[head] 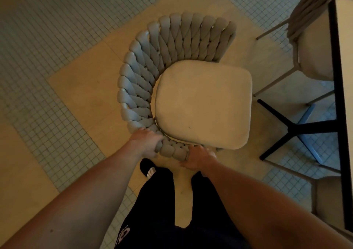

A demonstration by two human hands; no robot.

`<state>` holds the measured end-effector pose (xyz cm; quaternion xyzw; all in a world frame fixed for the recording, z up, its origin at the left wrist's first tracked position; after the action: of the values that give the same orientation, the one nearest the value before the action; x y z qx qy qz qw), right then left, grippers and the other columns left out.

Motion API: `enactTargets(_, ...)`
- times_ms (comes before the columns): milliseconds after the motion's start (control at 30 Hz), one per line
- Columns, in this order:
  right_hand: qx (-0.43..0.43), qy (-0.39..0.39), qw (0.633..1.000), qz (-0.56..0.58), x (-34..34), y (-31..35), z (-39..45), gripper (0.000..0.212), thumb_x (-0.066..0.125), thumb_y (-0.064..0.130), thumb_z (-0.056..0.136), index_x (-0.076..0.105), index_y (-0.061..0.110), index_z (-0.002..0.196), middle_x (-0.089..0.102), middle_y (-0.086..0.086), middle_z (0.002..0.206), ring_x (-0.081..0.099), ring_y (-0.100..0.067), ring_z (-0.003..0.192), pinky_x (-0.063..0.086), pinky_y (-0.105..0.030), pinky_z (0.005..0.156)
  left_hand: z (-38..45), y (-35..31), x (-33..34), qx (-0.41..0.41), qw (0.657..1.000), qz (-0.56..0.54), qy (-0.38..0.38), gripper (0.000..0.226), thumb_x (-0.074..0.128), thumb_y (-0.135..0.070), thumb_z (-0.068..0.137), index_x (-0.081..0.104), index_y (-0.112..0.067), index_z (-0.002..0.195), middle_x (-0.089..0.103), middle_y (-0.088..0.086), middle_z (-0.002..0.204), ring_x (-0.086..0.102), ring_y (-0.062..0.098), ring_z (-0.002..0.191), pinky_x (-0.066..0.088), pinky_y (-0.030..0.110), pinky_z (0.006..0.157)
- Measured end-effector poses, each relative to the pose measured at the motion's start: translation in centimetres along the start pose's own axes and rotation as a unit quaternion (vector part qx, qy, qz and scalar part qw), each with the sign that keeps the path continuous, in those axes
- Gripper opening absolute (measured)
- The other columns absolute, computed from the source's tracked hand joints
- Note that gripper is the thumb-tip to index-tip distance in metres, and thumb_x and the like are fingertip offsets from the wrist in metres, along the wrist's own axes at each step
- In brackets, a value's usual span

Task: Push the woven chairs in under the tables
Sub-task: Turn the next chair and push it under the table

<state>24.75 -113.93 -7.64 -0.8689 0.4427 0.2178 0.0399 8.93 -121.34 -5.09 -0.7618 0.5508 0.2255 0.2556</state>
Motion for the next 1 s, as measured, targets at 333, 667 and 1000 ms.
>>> enactTargets(333,-0.009,-0.027,0.999,0.037,-5.5,5.8,-1.1,0.105,0.061,0.086,0.071,0.034,0.023,0.150,0.045,-0.013,0.148,0.038,-0.040,0.138,0.040,-0.062,0.106,-3.7,5.9,-6.0,-0.021,0.989,-0.092,-0.116,0.065,0.047,-0.057,0.099,0.037,-0.024,0.154,0.048,0.004,0.150,0.038,0.024,0.140,0.036,0.041,0.111)
enactTargets(667,-0.014,-0.077,0.997,-0.005,-7.1,13.3,-2.8,0.097,0.057,0.081,0.081,0.030,0.023,0.154,0.041,-0.013,0.153,0.036,-0.041,0.141,0.030,-0.065,0.111,-9.0,14.8,-5.6,-0.064,0.987,-0.093,-0.118,0.073,0.042,-0.064,0.098,0.022,-0.029,0.159,0.031,0.003,0.161,0.029,0.027,0.146,0.031,0.046,0.116)
enactTargets(1000,-0.021,-0.088,0.996,0.022,-8.7,19.5,-1.9,0.104,0.061,0.084,0.075,0.028,0.024,0.154,0.042,-0.011,0.153,0.035,-0.039,0.143,0.031,-0.062,0.112,-11.7,22.3,-6.8,-0.105,0.982,-0.098,-0.127,0.075,0.042,-0.065,0.097,0.020,-0.030,0.159,0.028,0.007,0.162,0.028,0.029,0.146,0.029,0.046,0.117)
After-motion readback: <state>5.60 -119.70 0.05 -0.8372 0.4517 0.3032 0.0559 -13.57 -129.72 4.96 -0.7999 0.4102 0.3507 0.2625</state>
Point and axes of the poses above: each hand's wrist, its own z-axis towards the middle knuckle, its own x-axis out of the palm, y = z × x, the point moved 9 cm from there along z, towards the middle knuckle
